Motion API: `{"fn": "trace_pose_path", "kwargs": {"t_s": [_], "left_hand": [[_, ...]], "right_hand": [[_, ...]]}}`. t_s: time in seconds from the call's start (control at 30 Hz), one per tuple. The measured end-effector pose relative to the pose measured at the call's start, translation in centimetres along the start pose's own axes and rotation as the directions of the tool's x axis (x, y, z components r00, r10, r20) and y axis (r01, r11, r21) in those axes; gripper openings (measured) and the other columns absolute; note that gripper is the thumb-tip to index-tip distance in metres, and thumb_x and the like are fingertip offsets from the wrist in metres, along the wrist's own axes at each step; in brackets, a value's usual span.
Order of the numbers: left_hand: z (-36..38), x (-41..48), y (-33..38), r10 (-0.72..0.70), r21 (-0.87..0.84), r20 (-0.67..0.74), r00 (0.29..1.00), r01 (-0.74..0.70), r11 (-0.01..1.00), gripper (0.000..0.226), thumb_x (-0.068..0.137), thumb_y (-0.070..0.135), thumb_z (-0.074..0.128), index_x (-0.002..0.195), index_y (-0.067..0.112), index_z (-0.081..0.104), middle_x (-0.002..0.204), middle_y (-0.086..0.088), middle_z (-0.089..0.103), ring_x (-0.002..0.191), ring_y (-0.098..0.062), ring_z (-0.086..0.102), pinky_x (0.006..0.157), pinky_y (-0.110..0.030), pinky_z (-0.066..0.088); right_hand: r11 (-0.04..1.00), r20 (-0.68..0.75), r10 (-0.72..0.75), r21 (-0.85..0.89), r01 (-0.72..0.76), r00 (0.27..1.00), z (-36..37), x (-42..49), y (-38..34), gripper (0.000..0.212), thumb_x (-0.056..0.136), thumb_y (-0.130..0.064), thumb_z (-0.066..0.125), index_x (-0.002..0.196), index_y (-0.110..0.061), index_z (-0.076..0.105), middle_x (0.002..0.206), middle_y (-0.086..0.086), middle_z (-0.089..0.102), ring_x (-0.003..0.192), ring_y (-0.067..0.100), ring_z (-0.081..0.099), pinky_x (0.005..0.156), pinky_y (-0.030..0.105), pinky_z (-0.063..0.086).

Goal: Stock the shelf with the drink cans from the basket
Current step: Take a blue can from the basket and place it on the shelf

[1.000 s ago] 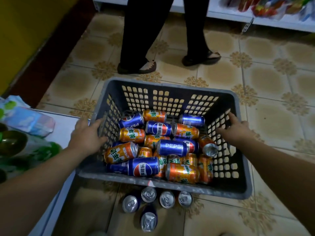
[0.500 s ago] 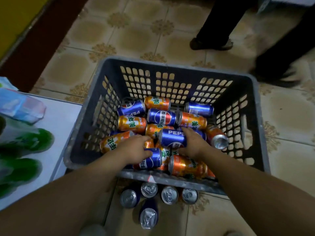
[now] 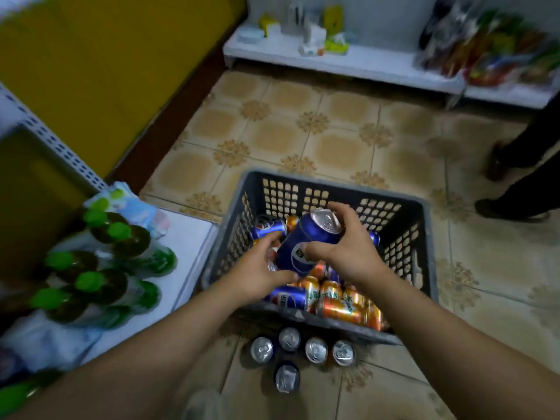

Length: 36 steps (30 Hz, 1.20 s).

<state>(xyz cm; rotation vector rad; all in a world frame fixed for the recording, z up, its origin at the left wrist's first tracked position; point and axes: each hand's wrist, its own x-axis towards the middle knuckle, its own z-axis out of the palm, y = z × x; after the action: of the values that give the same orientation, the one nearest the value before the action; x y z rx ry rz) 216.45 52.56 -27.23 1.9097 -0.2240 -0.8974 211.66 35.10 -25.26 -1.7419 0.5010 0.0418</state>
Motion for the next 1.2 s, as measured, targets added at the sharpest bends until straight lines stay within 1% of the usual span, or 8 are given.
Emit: {"fn": "trace_pose_path", "kwargs": {"t_s": [0.13,0.3,0.47,0.6,0.8,0.93,1.1,1.2], "left_hand": [[-3.0,-8.9,6.0,0.095,-0.079,-0.123,0.988,-0.106,0.991,0.078,0.077,0.004,0.075,0.141,0.021,0.033,0.12,0.009,0.054,0.092,0.011,0.057,0.073,-0.009,0.049],[-7.2,-21.1,11.1,0.192,-0.065,-0.29,0.938,-0.219,0.973,0.082,0.076,0.022,0.078,0.144,0.025,0.032,0.133,0.01,0.049,0.117,-0.01,0.053,0.093,-0.028,0.048],[-10.3,-33.5,13.3,0.29,0.005,-0.497,0.818,-0.331,0.943,0.056,0.075,0.01,0.077,0.116,0.03,0.046,0.115,0.007,0.061,0.1,-0.006,0.06,0.082,-0.022,0.052],[-12.1,-43.9,12.3,0.312,0.095,-0.634,0.708,-0.329,0.94,0.057,0.074,0.008,0.078,0.116,0.031,0.046,0.114,0.007,0.062,0.102,-0.01,0.062,0.087,-0.026,0.052],[-14.3,-58.6,7.1,0.221,0.197,-0.823,0.523,-0.101,0.975,0.075,0.072,0.031,0.079,0.136,0.026,0.042,0.131,0.005,0.056,0.117,-0.01,0.053,0.099,-0.035,0.046],[-14.9,-66.6,1.6,0.05,0.111,-0.915,0.399,0.13,0.985,0.08,0.08,0.038,0.072,0.147,0.021,0.031,0.145,0.0,0.043,0.131,-0.015,0.043,0.103,-0.028,0.036],[-14.5,-75.5,-6.5,-0.124,-0.009,-0.958,0.257,0.408,0.913,0.06,0.087,0.045,0.062,0.14,0.021,0.044,0.147,0.001,0.041,0.13,-0.014,0.043,0.1,-0.021,0.032],[-14.0,-80.8,-11.3,-0.23,-0.075,-0.951,0.206,0.569,0.819,0.063,0.09,0.052,0.052,0.143,0.021,0.04,0.152,0.002,0.034,0.135,-0.014,0.036,0.109,-0.024,0.026]], "right_hand": [[0.977,-0.024,-0.07,0.202,0.074,0.997,1.1,-5.5,-9.1,0.052,0.067,-0.008,0.083,0.105,-0.029,0.054,0.109,0.003,0.066,0.096,0.02,0.067,0.084,0.041,0.057],[0.943,0.098,-0.278,0.215,0.253,0.955,3.7,-13.8,-20.3,0.055,0.073,-0.005,0.079,0.118,-0.023,0.052,0.11,-0.004,0.064,0.095,0.012,0.065,0.07,0.024,0.054],[0.87,0.24,-0.491,0.186,0.456,0.838,8.2,-22.7,-29.5,0.054,0.073,-0.004,0.078,0.119,-0.018,0.054,0.108,-0.003,0.067,0.093,0.009,0.066,0.071,0.021,0.053],[0.806,0.368,-0.59,0.219,0.55,0.718,12.9,-30.1,-34.0,0.053,0.074,-0.007,0.078,0.119,-0.02,0.054,0.106,-0.005,0.066,0.091,0.01,0.066,0.076,0.028,0.055],[0.752,0.556,-0.633,0.276,0.599,0.539,22.4,-40.1,-36.1,0.053,0.074,-0.012,0.079,0.115,-0.025,0.048,0.106,-0.006,0.062,0.095,0.013,0.063,0.083,0.03,0.053],[0.78,0.676,-0.577,0.288,0.556,0.458,29.0,-45.3,-35.3,0.054,0.074,-0.012,0.079,0.118,-0.024,0.048,0.11,-0.004,0.06,0.101,0.019,0.061,0.084,0.033,0.052],[0.786,0.793,-0.495,0.235,0.573,0.354,36.1,-50.2,-33.5,0.059,0.074,-0.013,0.08,0.122,-0.023,0.047,0.114,-0.003,0.057,0.105,0.021,0.057,0.084,0.033,0.049],[0.773,0.844,-0.463,0.235,0.589,0.271,39.9,-52.9,-32.4,0.056,0.074,-0.012,0.08,0.118,-0.026,0.047,0.109,-0.008,0.057,0.104,0.02,0.056,0.086,0.034,0.049]]}}
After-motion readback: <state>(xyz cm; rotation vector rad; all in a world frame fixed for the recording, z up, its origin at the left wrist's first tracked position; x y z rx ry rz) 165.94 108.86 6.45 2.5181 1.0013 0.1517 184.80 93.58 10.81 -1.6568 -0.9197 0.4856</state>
